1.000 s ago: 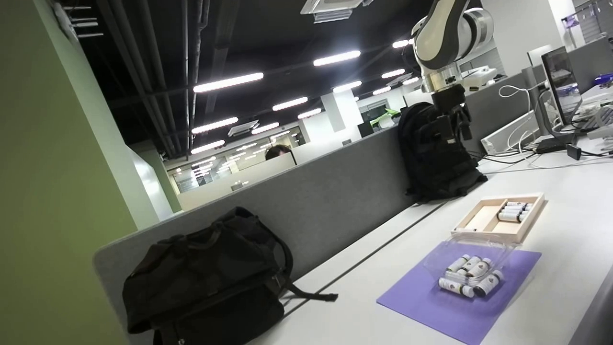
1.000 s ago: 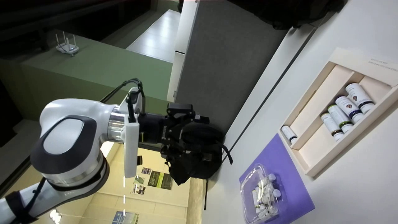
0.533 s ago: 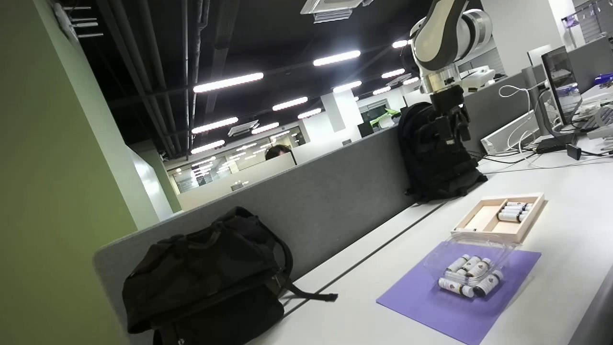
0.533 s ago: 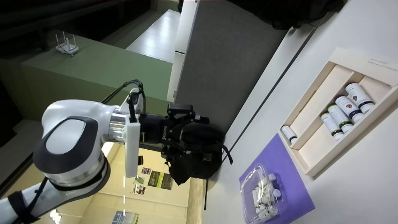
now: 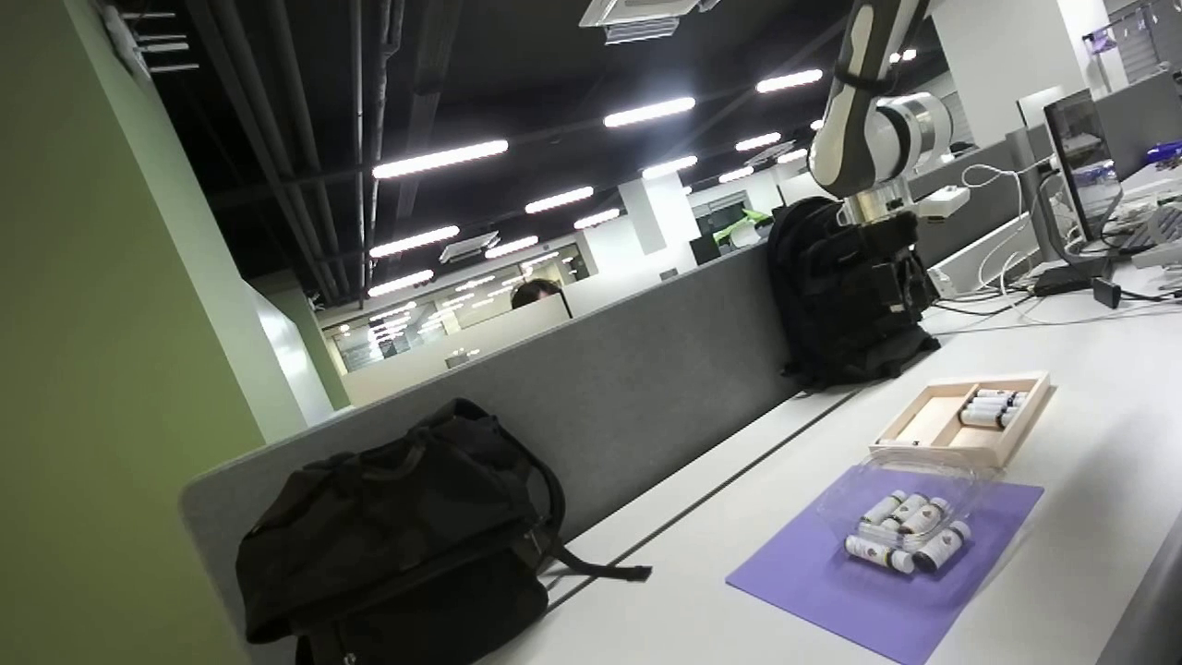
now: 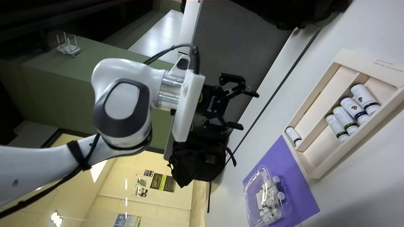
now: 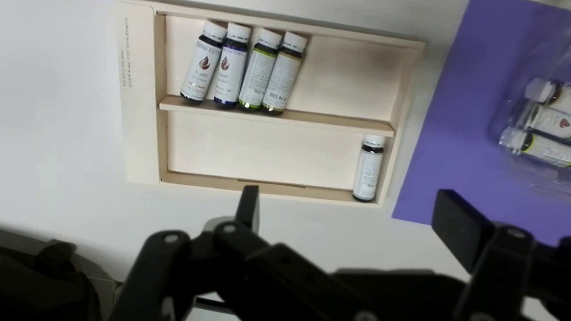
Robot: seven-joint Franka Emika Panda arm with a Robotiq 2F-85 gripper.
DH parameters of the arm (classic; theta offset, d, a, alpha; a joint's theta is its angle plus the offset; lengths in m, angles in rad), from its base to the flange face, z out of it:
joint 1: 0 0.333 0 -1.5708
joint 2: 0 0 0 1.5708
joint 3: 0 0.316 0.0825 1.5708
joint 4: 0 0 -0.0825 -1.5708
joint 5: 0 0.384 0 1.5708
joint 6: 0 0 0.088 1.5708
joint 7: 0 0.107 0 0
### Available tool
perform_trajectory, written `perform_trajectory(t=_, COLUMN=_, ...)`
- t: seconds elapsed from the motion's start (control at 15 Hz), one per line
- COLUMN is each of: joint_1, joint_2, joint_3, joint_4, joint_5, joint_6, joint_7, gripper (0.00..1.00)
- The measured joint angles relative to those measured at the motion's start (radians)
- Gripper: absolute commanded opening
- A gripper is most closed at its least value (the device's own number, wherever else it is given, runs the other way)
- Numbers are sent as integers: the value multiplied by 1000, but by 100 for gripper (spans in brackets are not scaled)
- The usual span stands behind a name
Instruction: Pick the object in the upper segment of the box and put it on the table
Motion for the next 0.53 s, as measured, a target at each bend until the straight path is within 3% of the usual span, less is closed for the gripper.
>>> perform_trajectory(t=0.27, joint_1=-70, joint_2=235, joint_3=42, joint_4=222, joint_5=43, joint_6=-24, joint_7=-35, gripper=100)
perform_trajectory(t=0.53, joint_1=-62, joint_2=409, joint_3=90, joint_4=389, joint_5=35, joint_6=-66, joint_7=84, gripper=100)
